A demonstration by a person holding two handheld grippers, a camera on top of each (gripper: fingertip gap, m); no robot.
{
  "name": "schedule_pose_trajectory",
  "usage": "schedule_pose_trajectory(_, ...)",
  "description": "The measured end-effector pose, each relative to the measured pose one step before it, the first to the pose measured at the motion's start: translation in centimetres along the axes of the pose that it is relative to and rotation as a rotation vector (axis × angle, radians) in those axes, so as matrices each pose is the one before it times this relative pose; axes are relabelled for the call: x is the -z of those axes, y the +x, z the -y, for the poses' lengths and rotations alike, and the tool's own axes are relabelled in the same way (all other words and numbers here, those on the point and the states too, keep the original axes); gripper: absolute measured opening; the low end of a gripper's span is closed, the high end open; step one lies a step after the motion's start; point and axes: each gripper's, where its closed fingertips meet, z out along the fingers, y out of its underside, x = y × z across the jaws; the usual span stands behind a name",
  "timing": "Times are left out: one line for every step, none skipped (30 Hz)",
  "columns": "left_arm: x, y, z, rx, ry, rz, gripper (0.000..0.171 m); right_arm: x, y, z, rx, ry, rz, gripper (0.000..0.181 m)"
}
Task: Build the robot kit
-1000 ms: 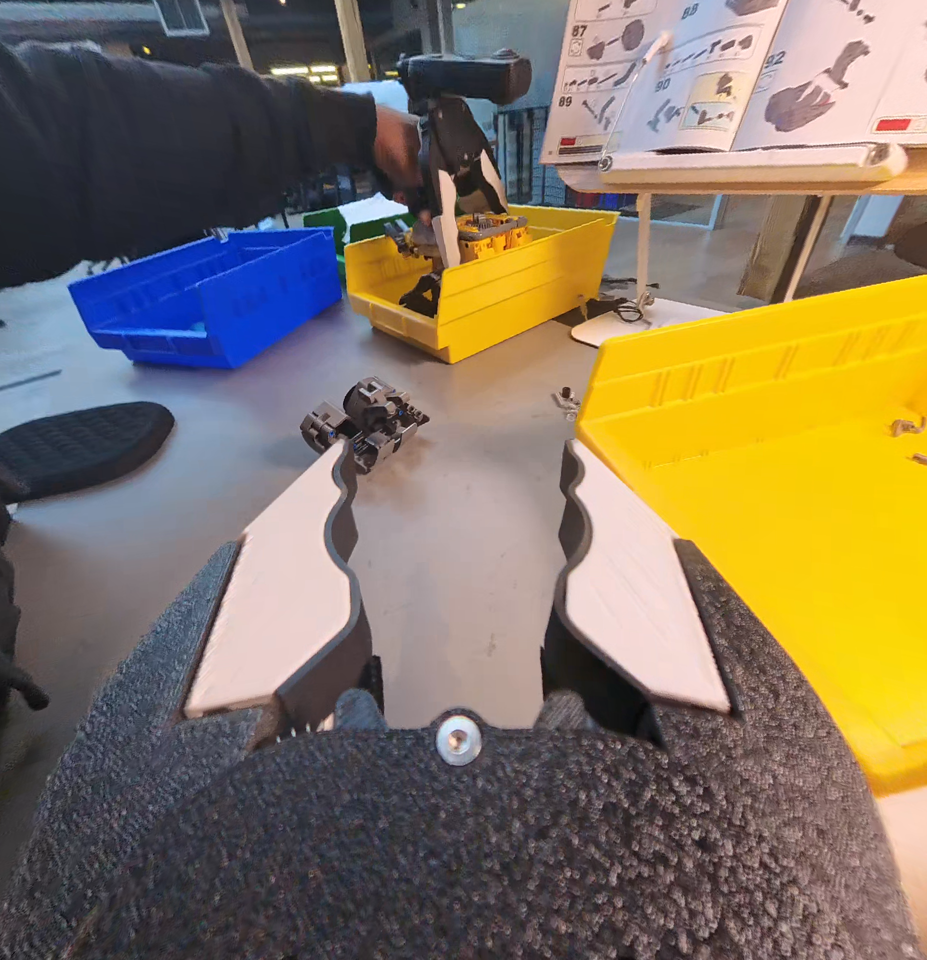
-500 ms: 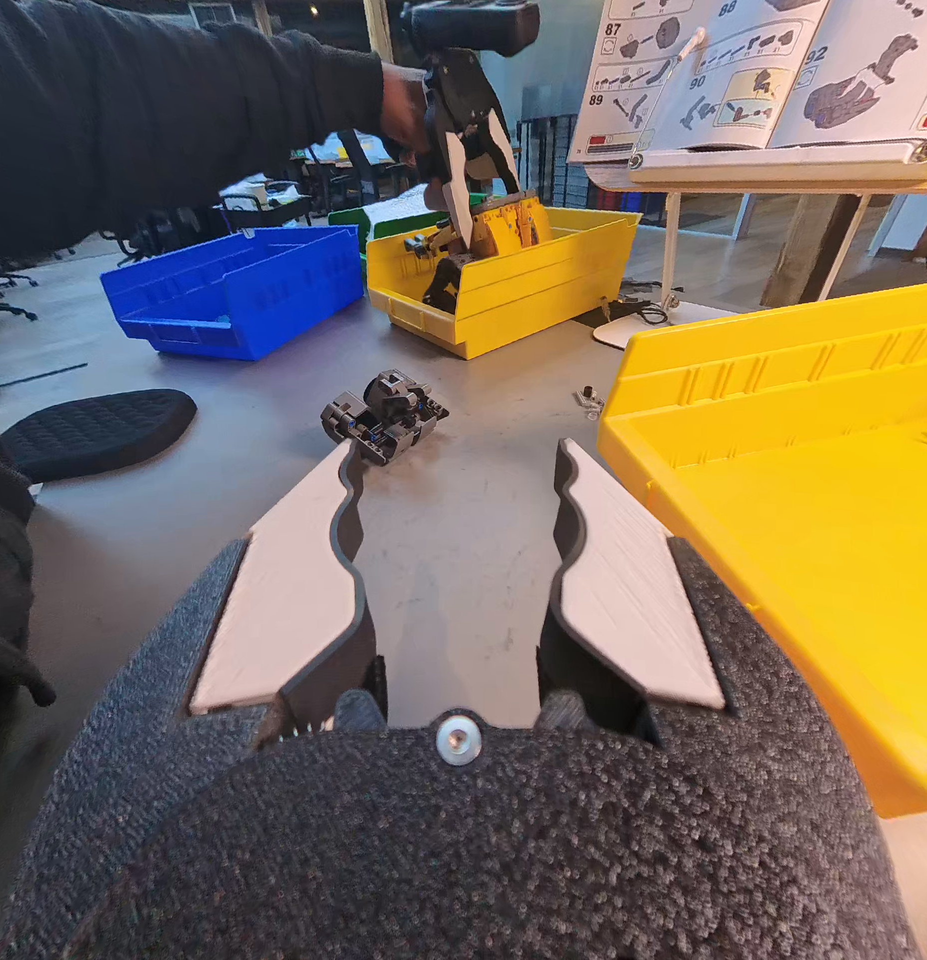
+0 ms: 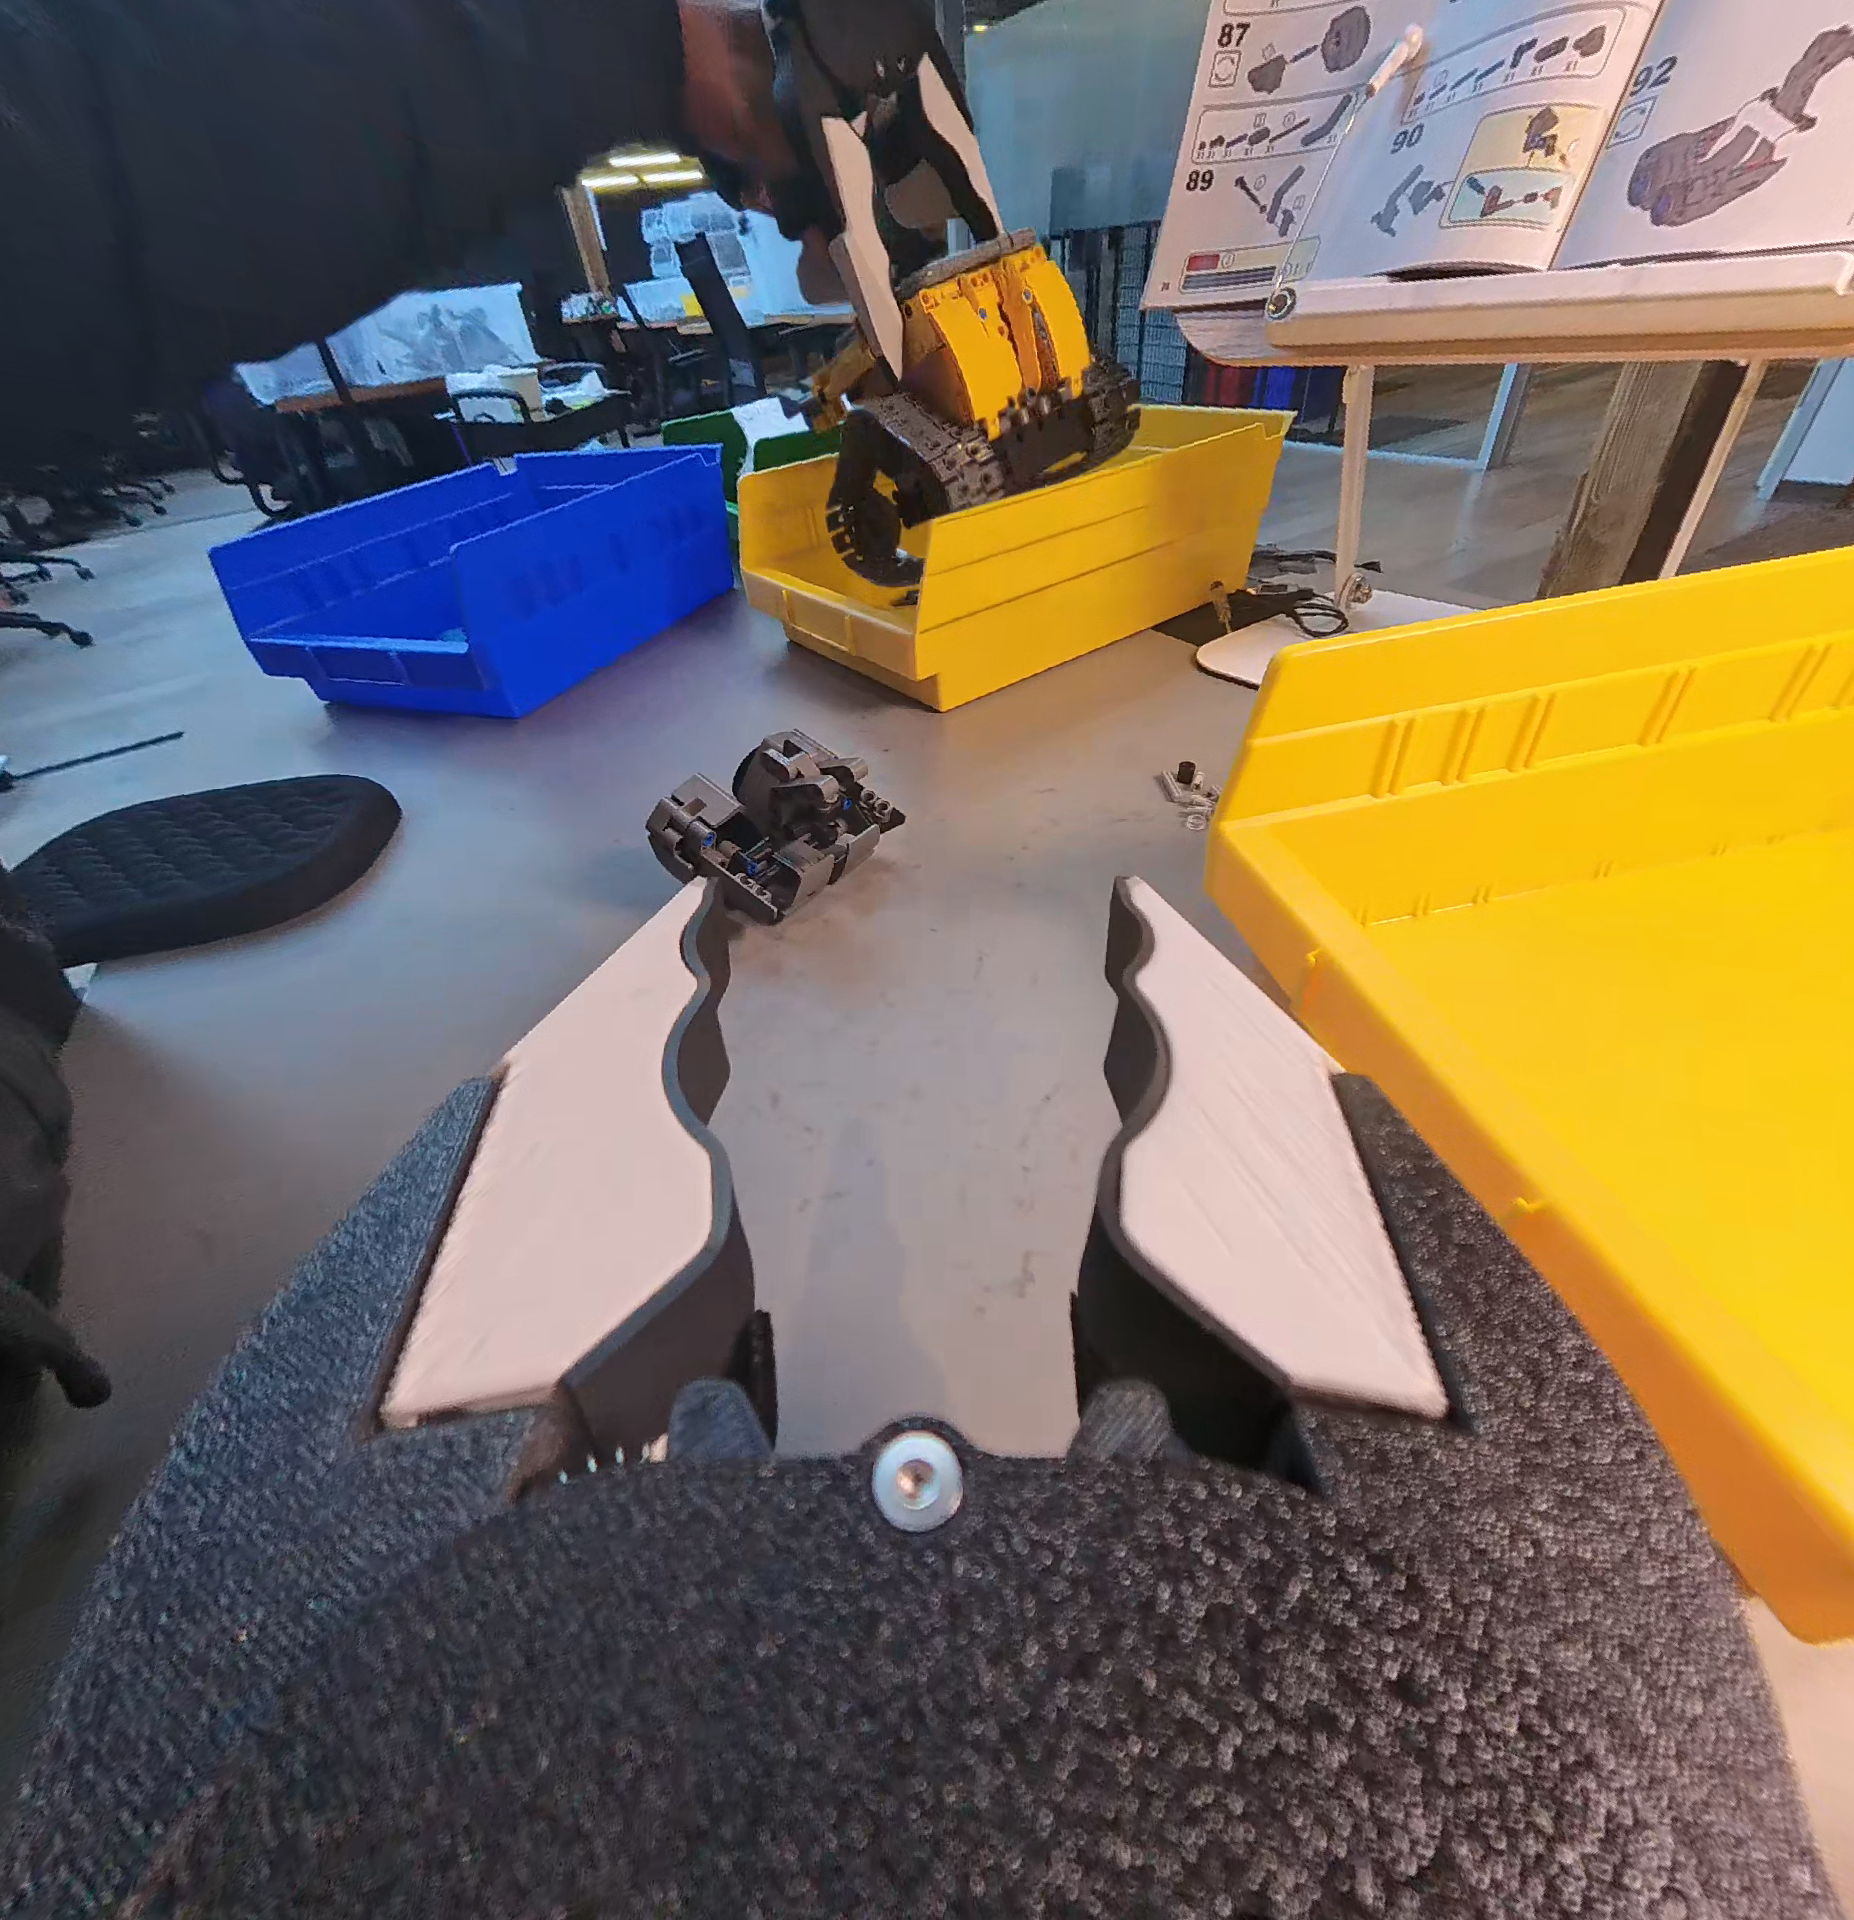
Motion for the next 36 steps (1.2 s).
schedule_pose_trajectory(0.643, -0.049, -0.217, 0.0012, 0.00146, 0.0108, 0.113, 0.028, -0.059, 0.023, 0.0019, 0.0009, 0.0004, 0.073)
schedule_pose_trajectory(0.669, -0.031, -0.219, 0.0005, 0.00211, 0.0119, 0.113, 0.013, -0.079, 0.02, 0.0023, 0.0007, 0.0011, 0.073)
schedule_pose_trajectory(0.713, -0.005, -0.233, 0.0004, 0.00163, 0.0124, 0.113, 0.011, -0.111, 0.008, 0.0019, -0.0002, 0.0023, 0.073)
schedule_pose_trajectory(0.755, 0.04, -0.236, 0.0006, 0.00139, 0.0121, 0.113, 0.014, -0.135, 0.018, 0.0022, 0.0, 0.0028, 0.073)
schedule_pose_trajectory(0.808, 0.064, -0.218, 0.0008, 0.00182, 0.0122, 0.113, 0.002, -0.129, 0.038, 0.0029, 0.0007, 0.0018, 0.073)
schedule_pose_trajectory(0.879, 0.104, -0.187, -0.0001, 0.00359, 0.0132, 0.113, 0.017, -0.16, 0.059, 0.004, 0.001, 0.0025, 0.073)
schedule_pose_trajectory(0.922, 0.163, -0.153, 0.0001, 0.00459, 0.0134, 0.113, 0.023, -0.153, 0.049, 0.0052, 0.0003, 0.0019, 0.073)
schedule_pose_trajectory(0.979, 0.244, -0.134, 0.0006, 0.00388, 0.0126, 0.112, 0.025, -0.112, 0.027, 0.0063, -0.0013, -0.0006, 0.073)
schedule_pose_trajectory(0.987, 0.334, -0.116, 0.0002, 0.00467, 0.0124, 0.112, 0.028, -0.08, -0.025, 0.007, -0.004, -0.0012, 0.073)
schedule_pose_trajectory(0.977, 0.428, -0.079, 0.0003, 0.00462, 0.0132, 0.112, 0.036, -0.051, -0.041, 0.0082, -0.0052, -0.0019, 0.073)
schedule_pose_trajectory(0.935, 0.522, -0.063, 0.0002, 0.00455, 0.0145, 0.112, 0.049, 0.006, -0.033, 0.0102, -0.0054, -0.0049, 0.073)
schedule_pose_trajectory(0.882, 0.629, -0.042, -0.0006, 0.00462, 0.0143, 0.112, 0.061, 0.045, -0.048, 0.0114, -0.0058, -0.0069, 0.073)
schedule_pose_trajectory(0.819, 0.771, -0.046, 0.0011, 0.00307, 0.011, 0.112, 0.049, 0.072, -0.077, 0.0093, -0.0068, -0.0071, 0.073)
schedule_pose_trajectory(0.709, 0.907, -0.031, 0.0036, 0.00242, 0.0073, 0.112, 0.013, 0.047, -0.098, 0.0051, -0.0074, -0.005, 0.073)
schedule_pose_trajectory(0.6, 1.028, 0.019, 0.0056, 0.00363, 0.0057, 0.112, -0.03, 0.007, -0.114, 0.0006, -0.0069, -0.0027, 0.073)
schedule_pose_trajectory(0.488, 1.134, 0.047, 0.007, 0.0042, 0.0038, 0.112, -0.115, -0.061, -0.11, -0.0009, -0.0053, 0.0011, 0.073)
schedule_pose_trajectory(0.37, 1.251, 0.053, 0.0041, 0.0037, 0.0005, 0.112, -0.215, -0.177, -0.123, -0.0002, -0.0069, 0.0059, 0.072)
schedule_pose_trajectory(0.255, 1.374, 0.046, 0.0003, 0.00317, -0.0034, 0.112, -0.371, -0.291, -0.18, 0.0041, -0.0113, 0.013, 0.071)
schedule_pose_trajectory(0.147, 1.487, 0.039, -0.0043, 0.00115, -0.0073, 0.112, -0.522, -0.385, -0.206, 0.0091, -0.0176, 0.0185, 0.071)
schedule_pose_trajectory(0.018, 1.539, 0.062, -0.0042, 0.00084, -0.01, 0.112, -0.67, -0.389, -0.216, 0.0133, -0.0278, 0.0205, 0.07)
schedule_pose_trajectory(-0.081, 1.576, 0.105, -0.0057, 0.00314, -0.0147, 0.112, -0.783, -0.342, -0.149, 0.0167, -0.0345, 0.0192, 0.07)
schedule_pose_trajectory(-0.187, 1.586, 0.136, -0.0037, 0.00288, -0.021, 0.112, -0.881, -0.379, 0.031, 0.0219, -0.033, 0.0225, 0.068)
schedule_pose_trajectory(-0.308, 1.552, 0.155, 0.0003, 0.00099, -0.0257, 0.112, -0.953, -0.408, 0.211, 0.0304, -0.0305, 0.0282, 0.065)
schedule_pose_trajectory(-0.424, 1.492, 0.209, -0.0009, 0.0018, -0.0276, 0.112, -1.001, -0.293, 0.287, 0.0442, -0.0314, 0.0292, 0.06)
schedule_pose_trajectory(-0.51, 1.389, 0.226, -0.0019, -0.00037, -0.0269, 0.111, -1.055, 0.05, 0.303, 0.0497, -0.0329, 0.0156, 0.056)
schedule_pose_trajectory(-0.599, 1.266, 0.26, -0.0001, -0.00147, -0.0237, 0.111, -1.112, 0.243, 0.36, 0.0409, -0.0303, 0.0111, 0.055)
schedule_pose_trajectory(-0.681, 1.169, 0.248, -0.0024, -0.003, -0.0214, 0.111, -1.137, 0.123, 0.456, 0.0272, -0.0246, 0.0238, 0.055)
schedule_pose_trajectory(-0.695, 1.072, 0.245, -0.0035, -0.00521, -0.0194, 0.111, -1.168, 0.008, 0.471, 0.0143, -0.0215, 0.035, 0.055)
schedule_pose_trajectory(-0.692, 0.964, 0.304, -0.0014, -0.00306, -0.0178, 0.111, -1.168, 0.053, 0.364, 0.0143, -0.0247, 0.0313, 0.056)
schedule_pose_trajectory(-0.638, 0.883, 0.283, -0.0021, -0.00335, -0.0187, 0.111, -1.155, 0.245, 0.113, 0.0354, -0.0362, 0.0154, 0.058)
schedule_pose_trajectory(-0.572, 0.793, 0.295, -0.001, -0.00246, -0.017, 0.11, -1.072, 0.578, -0.146, 0.0554, -0.0416, -0.0098, 0.061)
schedule_pose_trajectory(-0.518, 0.729, 0.324, -0.0015, 0.00027, -0.0159, 0.11, -0.988, 0.397, -0.328, 0.0542, -0.0404, 0.0013, 0.06)
schedule_pose_trajectory(-0.487, 0.674, 0.284, -0.0042, -0.00207, -0.0141, 0.11, -0.888, -0.071, -0.407, 0.0272, -0.0365, 0.0356, 0.059)
schedule_pose_trajectory(-0.426, 0.556, 0.236, -0.0074, -0.00529, -0.0079, 0.11, -0.702, -0.323, -0.299, -0.0002, -0.0244, 0.055, 0.057)
schedule_pose_trajectory(-0.294, 0.34, 0.237, -0.0124, -0.00382, 0.0035, 0.11, -0.482, -0.419, -0.23, -0.0062, -0.0131, 0.0593, 0.053)
schedule_pose_trajectory(-0.217, 0.258, 0.298, -0.0138, 0.00159, 0.004, 0.11, -0.318, -0.46, -0.332, 0.0018, -0.0141, 0.0552, 0.043)
